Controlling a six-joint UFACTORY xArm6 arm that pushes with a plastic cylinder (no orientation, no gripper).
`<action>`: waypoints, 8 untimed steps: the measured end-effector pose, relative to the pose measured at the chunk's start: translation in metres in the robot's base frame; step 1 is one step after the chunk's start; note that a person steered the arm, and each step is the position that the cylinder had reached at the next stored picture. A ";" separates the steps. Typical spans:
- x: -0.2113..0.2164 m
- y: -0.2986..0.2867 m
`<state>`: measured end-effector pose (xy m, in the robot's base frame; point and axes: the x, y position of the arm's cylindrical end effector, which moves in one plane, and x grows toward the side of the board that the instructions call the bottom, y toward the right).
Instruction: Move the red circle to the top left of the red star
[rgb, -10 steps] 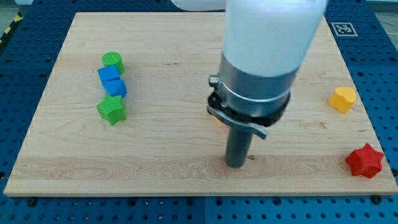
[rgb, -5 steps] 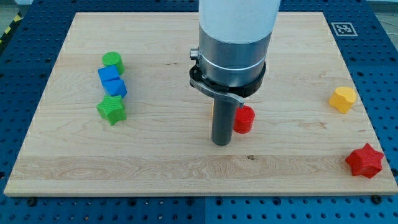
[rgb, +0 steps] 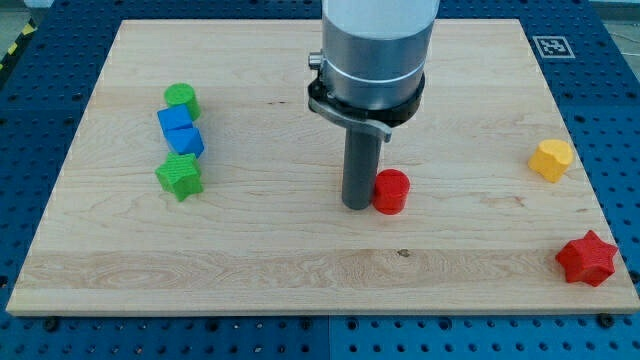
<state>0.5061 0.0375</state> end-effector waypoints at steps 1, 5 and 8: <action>-0.010 0.008; -0.005 0.045; 0.010 0.046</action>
<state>0.5160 0.0836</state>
